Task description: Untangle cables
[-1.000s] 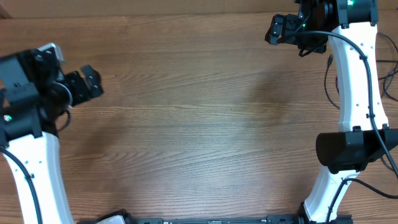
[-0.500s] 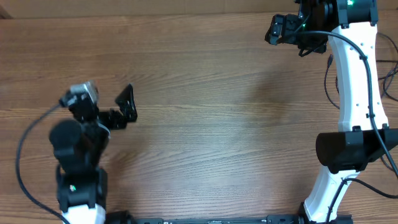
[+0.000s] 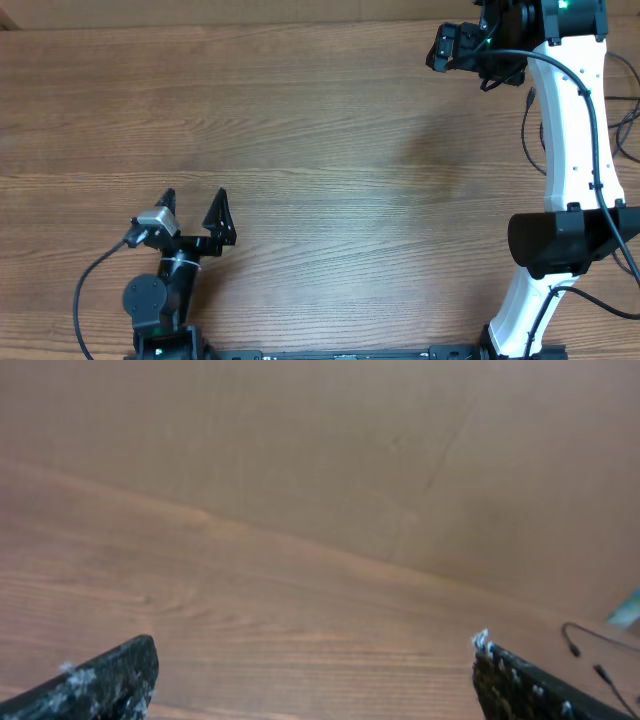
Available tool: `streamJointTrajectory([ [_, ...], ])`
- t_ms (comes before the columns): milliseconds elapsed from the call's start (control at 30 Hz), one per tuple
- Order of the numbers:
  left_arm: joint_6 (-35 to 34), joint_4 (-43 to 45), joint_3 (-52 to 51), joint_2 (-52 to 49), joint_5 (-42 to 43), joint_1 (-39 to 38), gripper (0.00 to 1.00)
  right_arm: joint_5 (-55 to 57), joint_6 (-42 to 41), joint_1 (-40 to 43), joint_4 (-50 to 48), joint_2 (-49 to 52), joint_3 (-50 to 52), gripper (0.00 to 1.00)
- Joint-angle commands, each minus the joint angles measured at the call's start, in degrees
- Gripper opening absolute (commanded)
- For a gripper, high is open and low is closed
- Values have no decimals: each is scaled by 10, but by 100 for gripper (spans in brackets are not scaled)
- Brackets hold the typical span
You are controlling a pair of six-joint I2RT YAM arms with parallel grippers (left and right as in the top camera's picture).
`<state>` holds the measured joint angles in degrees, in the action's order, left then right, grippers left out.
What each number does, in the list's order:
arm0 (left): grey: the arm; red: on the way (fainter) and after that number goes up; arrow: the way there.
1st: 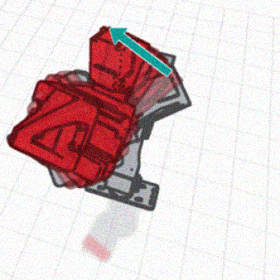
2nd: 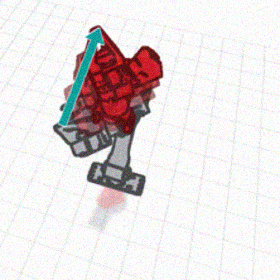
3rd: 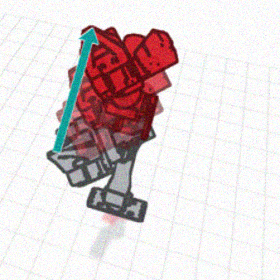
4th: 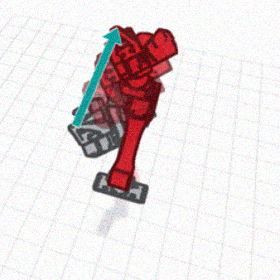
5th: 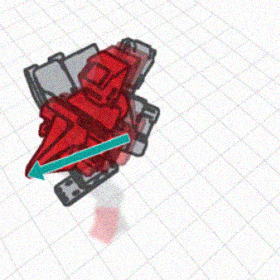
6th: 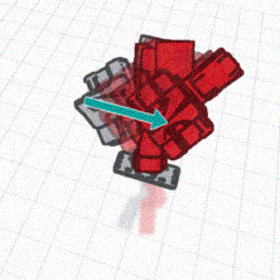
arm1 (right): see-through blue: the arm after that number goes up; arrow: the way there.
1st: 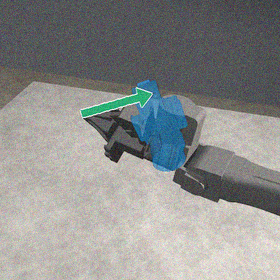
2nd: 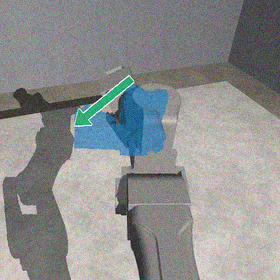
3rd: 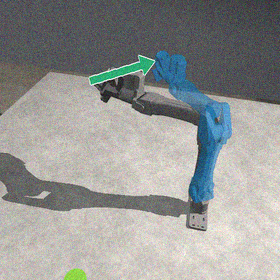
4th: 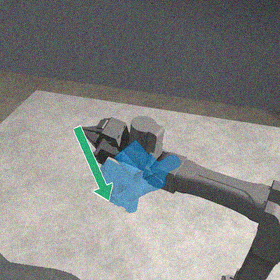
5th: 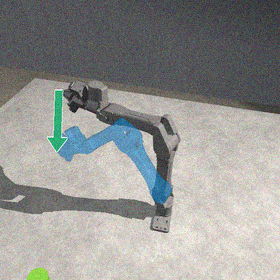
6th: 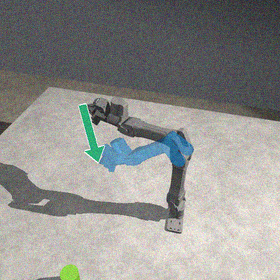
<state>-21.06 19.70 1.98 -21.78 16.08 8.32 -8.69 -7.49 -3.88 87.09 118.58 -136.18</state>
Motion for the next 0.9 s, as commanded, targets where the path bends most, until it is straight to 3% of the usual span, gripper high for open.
streamJointTrajectory([
  [0,-4,-29,-17,48,-30,-7,99,2,2,0,-2,-3,-4,100],
  [233,-4,-95,-17,111,-90,-38,100,2,2,0,-2,-3,-4,100],
  [400,-4,-235,-17,192,-153,-61,100,2,2,0,-2,-3,-4,100],
  [433,27,-239,-17,219,-156,-65,100,2,2,0,-2,-3,-4,100],
  [867,33,-242,-17,216,-152,-65,100,2,2,0,-2,-3,-4,100],
])
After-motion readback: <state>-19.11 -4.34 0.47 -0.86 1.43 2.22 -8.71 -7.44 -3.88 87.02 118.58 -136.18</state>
